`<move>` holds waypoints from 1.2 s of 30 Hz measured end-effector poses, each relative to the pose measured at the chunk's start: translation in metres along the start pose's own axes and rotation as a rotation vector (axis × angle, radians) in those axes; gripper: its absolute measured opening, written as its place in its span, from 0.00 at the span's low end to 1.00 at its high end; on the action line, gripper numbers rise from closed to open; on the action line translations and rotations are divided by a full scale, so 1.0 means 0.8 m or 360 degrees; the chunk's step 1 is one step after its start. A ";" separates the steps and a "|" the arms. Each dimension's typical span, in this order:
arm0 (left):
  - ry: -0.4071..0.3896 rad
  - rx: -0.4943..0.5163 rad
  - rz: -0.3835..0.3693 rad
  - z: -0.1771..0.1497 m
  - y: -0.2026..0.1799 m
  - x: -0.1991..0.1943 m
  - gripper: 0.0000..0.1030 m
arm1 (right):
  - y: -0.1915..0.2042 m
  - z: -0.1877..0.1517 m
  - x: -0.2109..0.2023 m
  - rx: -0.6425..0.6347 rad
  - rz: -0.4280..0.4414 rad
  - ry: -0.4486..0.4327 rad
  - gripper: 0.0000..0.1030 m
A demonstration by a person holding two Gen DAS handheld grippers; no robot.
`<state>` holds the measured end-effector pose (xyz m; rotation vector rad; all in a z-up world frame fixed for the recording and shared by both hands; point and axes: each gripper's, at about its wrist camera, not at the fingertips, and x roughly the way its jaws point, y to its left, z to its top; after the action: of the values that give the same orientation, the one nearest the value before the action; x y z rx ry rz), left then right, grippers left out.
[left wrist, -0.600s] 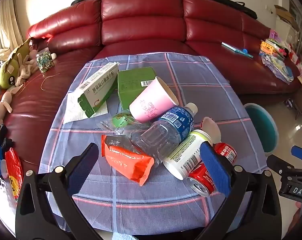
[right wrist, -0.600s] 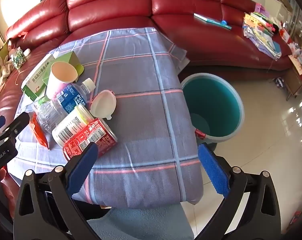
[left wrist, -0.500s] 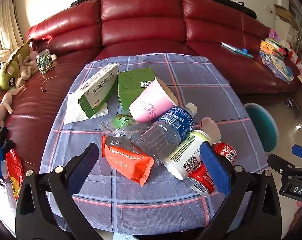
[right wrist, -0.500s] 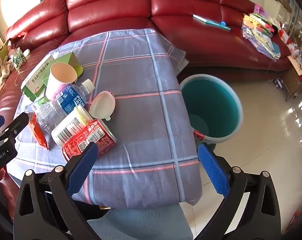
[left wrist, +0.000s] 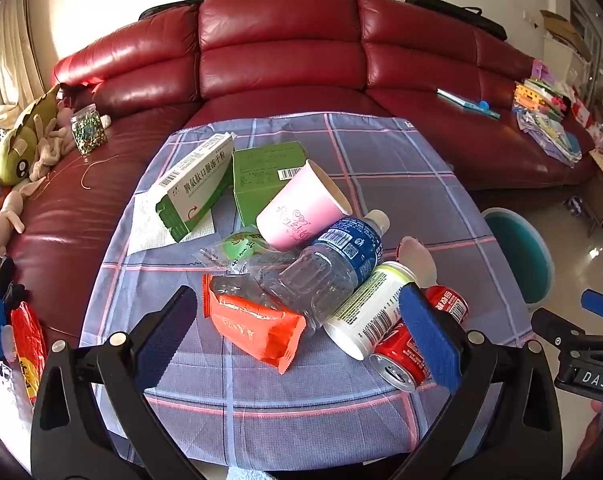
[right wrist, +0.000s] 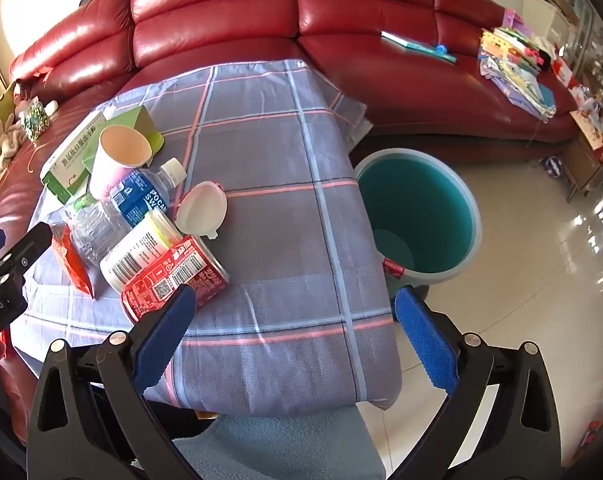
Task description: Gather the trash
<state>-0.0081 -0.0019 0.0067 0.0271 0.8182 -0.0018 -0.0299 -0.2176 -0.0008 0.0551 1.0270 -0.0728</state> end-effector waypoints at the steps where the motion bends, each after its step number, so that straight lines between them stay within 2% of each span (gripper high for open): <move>1: -0.0001 -0.0001 -0.0004 0.000 0.000 0.000 0.94 | -0.001 0.000 -0.001 0.0002 -0.0002 -0.0004 0.96; 36: -0.0004 0.0016 -0.0026 -0.009 -0.009 0.003 0.94 | -0.008 -0.007 0.012 0.0027 0.0008 0.0023 0.96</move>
<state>-0.0117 -0.0085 -0.0006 0.0296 0.8161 -0.0215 -0.0301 -0.2236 -0.0120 0.0734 1.0407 -0.0767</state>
